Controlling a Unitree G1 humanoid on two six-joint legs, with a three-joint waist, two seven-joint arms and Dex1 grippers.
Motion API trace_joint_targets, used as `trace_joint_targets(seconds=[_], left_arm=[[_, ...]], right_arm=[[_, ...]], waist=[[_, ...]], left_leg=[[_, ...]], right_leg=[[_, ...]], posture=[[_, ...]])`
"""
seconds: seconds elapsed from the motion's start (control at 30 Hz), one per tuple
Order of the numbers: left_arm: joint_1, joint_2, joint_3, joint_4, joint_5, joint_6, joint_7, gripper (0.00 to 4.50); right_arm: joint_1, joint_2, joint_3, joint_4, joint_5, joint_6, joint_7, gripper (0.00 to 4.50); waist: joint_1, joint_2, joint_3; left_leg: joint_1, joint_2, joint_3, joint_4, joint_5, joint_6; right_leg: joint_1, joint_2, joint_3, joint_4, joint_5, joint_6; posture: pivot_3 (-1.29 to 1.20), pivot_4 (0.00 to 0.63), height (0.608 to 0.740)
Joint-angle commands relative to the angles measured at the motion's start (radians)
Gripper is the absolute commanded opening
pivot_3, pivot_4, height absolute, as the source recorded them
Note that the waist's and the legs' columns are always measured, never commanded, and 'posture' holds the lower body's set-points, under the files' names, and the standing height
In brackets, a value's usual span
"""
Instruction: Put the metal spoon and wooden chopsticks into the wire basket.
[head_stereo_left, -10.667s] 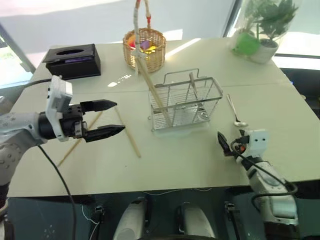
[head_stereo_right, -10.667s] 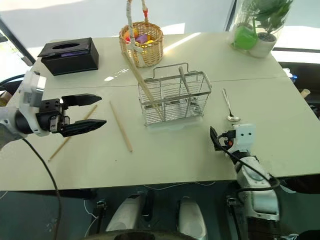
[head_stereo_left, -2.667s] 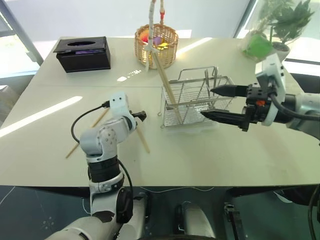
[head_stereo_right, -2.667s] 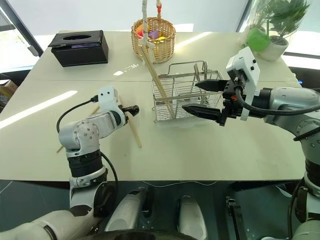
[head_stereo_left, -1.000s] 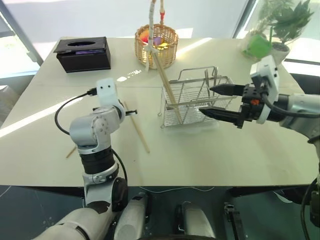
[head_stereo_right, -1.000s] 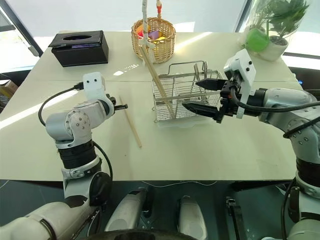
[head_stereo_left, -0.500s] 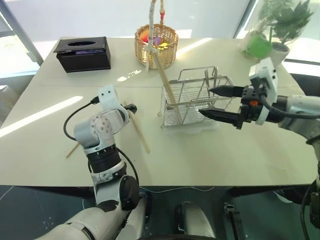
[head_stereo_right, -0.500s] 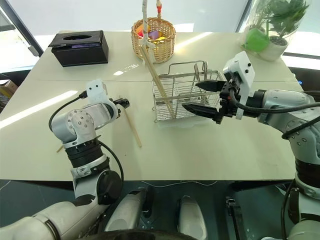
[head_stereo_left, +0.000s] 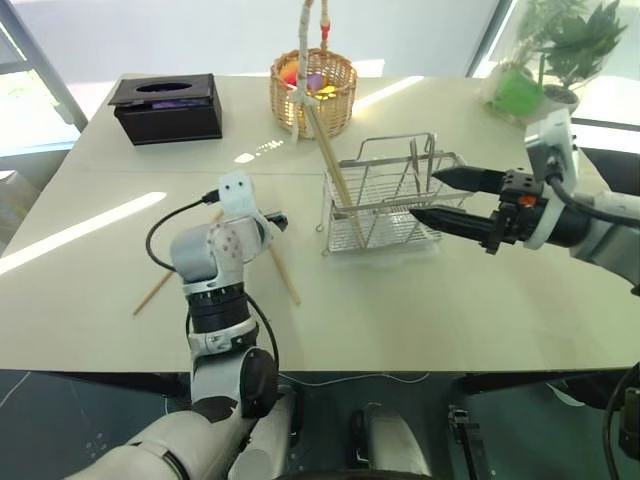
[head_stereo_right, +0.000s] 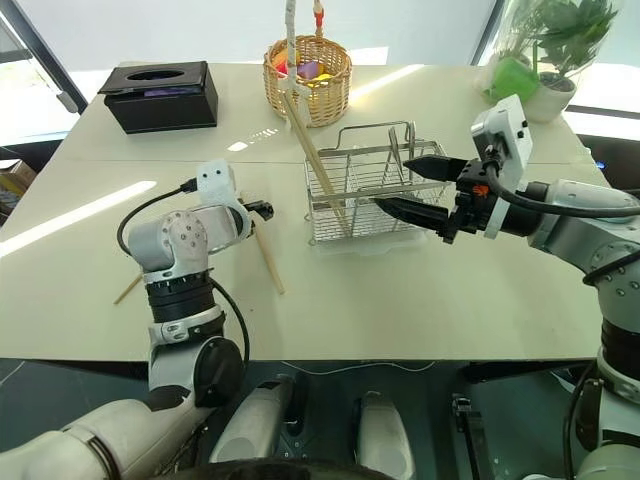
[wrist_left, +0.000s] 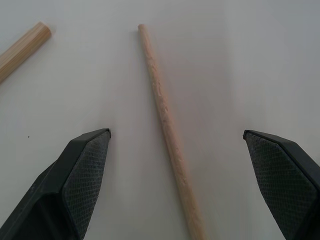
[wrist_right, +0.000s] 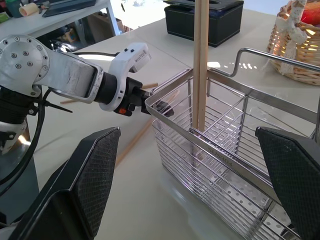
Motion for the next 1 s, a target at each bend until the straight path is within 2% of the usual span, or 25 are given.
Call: trace_joint_targets(seconds=[0.03, 0.43, 0.53, 0.57, 0.6, 0.67, 0.7, 0.73, 0.8, 0.83, 1.0], left_arm=[[-0.021, 0.007, -0.042, 0.011, 0.001, 0.054, -0.033, 4.48], [0.026, -0.034, -0.032, -0.042, 0.067, 0.139, -0.025, 4.48], [0.022, -0.045, -0.015, -0.052, 0.086, 0.141, -0.022, 3.66], [0.022, -0.046, -0.010, -0.054, 0.093, 0.141, -0.022, 3.08], [0.022, -0.046, -0.006, -0.057, 0.100, 0.141, -0.022, 2.83], [0.023, -0.044, -0.001, -0.060, 0.107, 0.142, -0.025, 2.06], [0.024, -0.048, 0.007, -0.065, 0.112, 0.147, -0.026, 1.46], [0.024, -0.051, 0.013, -0.068, 0.116, 0.151, -0.027, 1.21], [0.026, -0.053, 0.017, -0.073, 0.123, 0.156, -0.031, 0.29], [0.026, -0.054, 0.017, -0.074, 0.126, 0.159, -0.032, 0.06], [0.023, -0.055, 0.018, -0.079, 0.140, 0.171, -0.036, 0.06]], right_arm=[[0.002, 0.007, -0.036, -0.021, 0.015, -0.019, -0.006, 4.50], [0.013, 0.018, -0.044, -0.031, 0.016, -0.027, -0.031, 4.50], [0.006, 0.019, -0.041, -0.030, 0.018, -0.025, -0.035, 4.50], [0.004, 0.019, -0.040, -0.028, 0.019, -0.025, -0.036, 4.50], [0.003, 0.019, -0.040, -0.028, 0.019, -0.025, -0.037, 4.50], [0.001, 0.019, -0.040, -0.027, 0.021, -0.023, -0.038, 4.50], [0.001, 0.018, -0.041, -0.028, 0.023, -0.022, -0.039, 4.50], [0.001, 0.018, -0.043, -0.027, 0.025, -0.021, -0.040, 4.50], [0.000, 0.018, -0.043, -0.026, 0.026, -0.021, -0.041, 4.50], [-0.001, 0.018, -0.043, -0.024, 0.027, -0.022, -0.042, 4.50], [-0.002, 0.017, -0.039, -0.021, 0.024, -0.025, -0.043, 4.50]], waist=[[0.000, 0.000, 0.000], [-0.001, 0.001, 0.000], [0.000, 0.001, -0.001], [0.000, 0.001, -0.001], [0.001, 0.001, -0.001], [0.001, 0.001, -0.001], [0.001, 0.001, -0.001], [0.002, 0.001, -0.001], [0.002, 0.001, -0.001], [0.002, 0.001, -0.001], [0.001, 0.001, -0.001]], left_leg=[[0.000, 0.000, 0.000, 0.000, 0.000, 0.000], [0.000, 0.000, 0.000, 0.000, 0.000, 0.000], [0.001, 0.000, 0.000, 0.000, 0.000, 0.000], [0.001, 0.000, 0.000, 0.000, 0.000, 0.000], [0.001, 0.000, 0.000, 0.000, 0.000, 0.000], [0.001, 0.000, 0.000, 0.000, 0.000, 0.000], [0.001, 0.000, 0.000, 0.000, 0.000, 0.000], [0.001, 0.000, 0.000, 0.000, 0.000, 0.000], [0.001, 0.000, 0.000, 0.000, 0.000, 0.000], [0.001, 0.000, 0.000, 0.000, 0.000, 0.000], [0.001, 0.000, 0.000, 0.000, 0.000, 0.000]], right_leg=[[0.000, 0.000, 0.000, 0.000, 0.000, 0.000], [0.000, 0.000, 0.000, 0.000, 0.000, 0.000], [0.001, 0.000, 0.000, 0.000, 0.000, 0.000], [0.001, 0.000, 0.000, 0.000, 0.000, 0.000], [0.001, 0.000, 0.000, 0.000, 0.000, 0.000], [0.001, 0.000, 0.000, 0.000, 0.000, 0.000], [0.001, 0.000, 0.000, 0.000, 0.000, 0.000], [0.001, 0.000, 0.000, 0.000, 0.000, 0.000], [0.001, 0.000, 0.000, 0.000, 0.000, 0.000], [0.001, 0.000, 0.000, 0.000, 0.000, 0.000], [0.001, 0.000, 0.000, 0.000, 0.000, 0.000]], posture=[[0.00, 0.150, 0.740], [0.00, 0.150, 0.740], [0.00, 0.150, 0.740], [0.00, 0.150, 0.740], [0.00, 0.150, 0.740], [0.00, 0.150, 0.740], [0.00, 0.150, 0.740], [0.00, 0.150, 0.740], [0.00, 0.150, 0.740], [0.00, 0.150, 0.740], [0.00, 0.150, 0.740]])
